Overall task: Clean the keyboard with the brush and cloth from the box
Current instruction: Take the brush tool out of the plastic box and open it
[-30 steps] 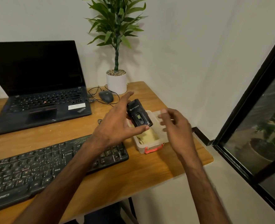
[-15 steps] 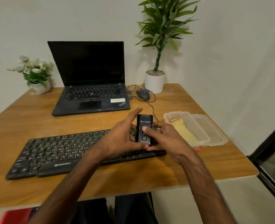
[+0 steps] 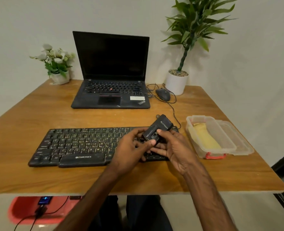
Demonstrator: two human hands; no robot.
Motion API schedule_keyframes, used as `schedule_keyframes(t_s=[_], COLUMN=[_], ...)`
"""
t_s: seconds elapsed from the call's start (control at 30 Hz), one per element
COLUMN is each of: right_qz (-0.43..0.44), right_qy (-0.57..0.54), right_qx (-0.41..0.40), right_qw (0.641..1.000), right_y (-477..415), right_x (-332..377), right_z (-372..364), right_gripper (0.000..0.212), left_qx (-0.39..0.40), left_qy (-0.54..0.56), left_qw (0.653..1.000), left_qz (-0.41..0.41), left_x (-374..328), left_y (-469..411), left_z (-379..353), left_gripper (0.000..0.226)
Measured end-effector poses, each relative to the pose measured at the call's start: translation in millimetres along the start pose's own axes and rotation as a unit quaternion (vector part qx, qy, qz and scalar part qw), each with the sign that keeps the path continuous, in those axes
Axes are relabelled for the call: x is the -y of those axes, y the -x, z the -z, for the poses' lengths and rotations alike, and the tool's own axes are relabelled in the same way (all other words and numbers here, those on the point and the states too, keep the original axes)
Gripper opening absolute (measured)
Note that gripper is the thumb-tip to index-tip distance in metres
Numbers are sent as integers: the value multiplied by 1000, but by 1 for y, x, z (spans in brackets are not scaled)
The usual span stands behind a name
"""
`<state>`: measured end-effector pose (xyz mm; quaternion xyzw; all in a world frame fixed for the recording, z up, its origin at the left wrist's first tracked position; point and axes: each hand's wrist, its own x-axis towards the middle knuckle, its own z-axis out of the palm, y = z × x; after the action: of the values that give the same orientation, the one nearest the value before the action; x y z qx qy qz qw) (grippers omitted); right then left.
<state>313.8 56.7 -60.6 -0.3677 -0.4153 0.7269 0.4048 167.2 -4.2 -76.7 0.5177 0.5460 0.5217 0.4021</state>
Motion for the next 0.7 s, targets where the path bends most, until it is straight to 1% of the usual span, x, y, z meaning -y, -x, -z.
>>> schedule_keyframes(t_s=[0.2,0.33,0.47,0.53,0.6,0.67,0.7], right_qz=[30,39,27,28,51,88,99], right_qy=[-17,-26,-21,7,48,134,183], right_qx=[-10,-1,12,10,-14,-38,-37], right_qw=[999,999,999,1000,997,986,977], right_y=[-1,0,1,0,-4,-6,-6], right_x=[1,1,3,5,8,10,12], right_z=[-2,2,6,9,14,20,22], right_gripper=[19,41,44,53,67,77,77], left_qx=[-13,-2,3,-4,-11,-12,-8], left_qy=[17,40,45,50,66,77,87], left_qw=[1000,999,999,999,998,997,996], left_qz=[-13,-20,-12,-6,-1,4,7], left_x=[-9,-10,-12,-11,-8,-7,-8], left_y=[-2,-1,2,4,4,3,4], left_z=[0,-1,-4,-6,-4,1,3], left_gripper=[44,36,41,43,44,47,47])
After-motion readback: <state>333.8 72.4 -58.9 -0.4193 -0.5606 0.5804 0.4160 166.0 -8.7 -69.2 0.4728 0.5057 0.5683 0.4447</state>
